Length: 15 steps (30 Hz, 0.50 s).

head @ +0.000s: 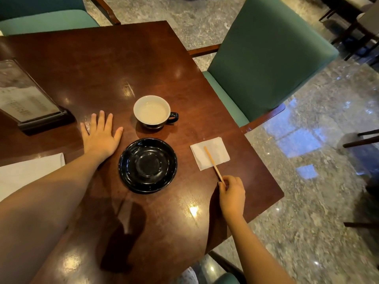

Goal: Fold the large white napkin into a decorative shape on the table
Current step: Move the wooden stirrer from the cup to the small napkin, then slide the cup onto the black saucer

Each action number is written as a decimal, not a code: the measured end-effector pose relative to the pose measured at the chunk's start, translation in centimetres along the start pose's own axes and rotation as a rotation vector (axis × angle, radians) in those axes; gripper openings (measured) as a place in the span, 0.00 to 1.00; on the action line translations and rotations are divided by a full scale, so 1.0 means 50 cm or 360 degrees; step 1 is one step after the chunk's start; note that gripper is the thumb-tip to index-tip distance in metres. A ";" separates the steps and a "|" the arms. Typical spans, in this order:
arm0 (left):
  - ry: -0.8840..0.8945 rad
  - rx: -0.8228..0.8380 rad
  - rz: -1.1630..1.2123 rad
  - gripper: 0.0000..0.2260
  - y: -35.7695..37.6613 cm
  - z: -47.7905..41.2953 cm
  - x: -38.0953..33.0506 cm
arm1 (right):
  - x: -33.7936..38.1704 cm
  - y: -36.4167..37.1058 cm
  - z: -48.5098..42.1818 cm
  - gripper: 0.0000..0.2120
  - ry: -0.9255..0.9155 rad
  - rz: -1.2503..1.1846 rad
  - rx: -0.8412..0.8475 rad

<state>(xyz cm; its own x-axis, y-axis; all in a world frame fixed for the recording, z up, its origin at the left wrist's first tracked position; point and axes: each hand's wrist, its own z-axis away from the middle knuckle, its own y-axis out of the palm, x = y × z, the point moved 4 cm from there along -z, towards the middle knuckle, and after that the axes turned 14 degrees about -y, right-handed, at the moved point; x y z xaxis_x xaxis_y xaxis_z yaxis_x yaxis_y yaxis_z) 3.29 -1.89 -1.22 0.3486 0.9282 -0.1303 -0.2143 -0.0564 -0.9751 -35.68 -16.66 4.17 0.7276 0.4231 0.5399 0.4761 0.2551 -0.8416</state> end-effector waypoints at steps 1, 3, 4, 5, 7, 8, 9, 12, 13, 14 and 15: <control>-0.0001 0.0002 -0.0002 0.31 0.000 0.000 0.000 | -0.001 0.001 -0.001 0.05 -0.0017 -0.0001 0.0014; -0.0003 0.0003 0.0001 0.31 -0.001 0.002 0.000 | -0.001 0.001 -0.005 0.06 -0.0035 -0.0010 0.0043; -0.0003 0.0003 0.0004 0.31 -0.002 0.002 0.000 | -0.001 0.000 -0.007 0.07 -0.0047 -0.0014 0.0057; -0.0005 0.0003 0.0007 0.30 -0.003 0.003 -0.001 | 0.000 0.000 -0.009 0.08 -0.0064 -0.0016 0.0070; -0.0008 -0.0001 0.0008 0.30 -0.003 0.005 -0.002 | 0.003 -0.003 -0.016 0.08 -0.0105 -0.0010 0.0098; -0.0007 -0.0005 0.0007 0.30 -0.004 0.006 -0.002 | 0.005 -0.005 -0.023 0.08 -0.0127 -0.0002 0.0115; -0.0007 -0.0007 0.0008 0.30 -0.004 0.007 -0.003 | 0.009 -0.007 -0.032 0.09 -0.0154 0.0005 0.0134; -0.0009 -0.0002 0.0012 0.30 -0.007 0.007 -0.004 | 0.031 -0.011 -0.077 0.11 -0.0245 0.0021 0.0227; -0.0012 0.0004 0.0014 0.30 -0.008 0.008 -0.005 | 0.043 -0.011 -0.098 0.13 -0.0276 0.0033 0.0282; -0.0016 0.0010 0.0018 0.30 -0.008 0.009 -0.005 | 0.056 -0.010 -0.120 0.16 -0.0310 0.0043 0.0339; -0.0021 0.0014 0.0021 0.30 -0.008 0.009 -0.006 | 0.072 -0.008 -0.144 0.17 -0.0342 0.0043 0.0386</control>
<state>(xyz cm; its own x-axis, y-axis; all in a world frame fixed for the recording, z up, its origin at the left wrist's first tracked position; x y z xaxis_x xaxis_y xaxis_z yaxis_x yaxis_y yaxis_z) 2.85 -1.96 -0.70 0.3336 0.9321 -0.1408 -0.2269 -0.0655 -0.9717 -29.70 -21.48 6.60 0.6054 0.5998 0.5231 0.3075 0.4300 -0.8489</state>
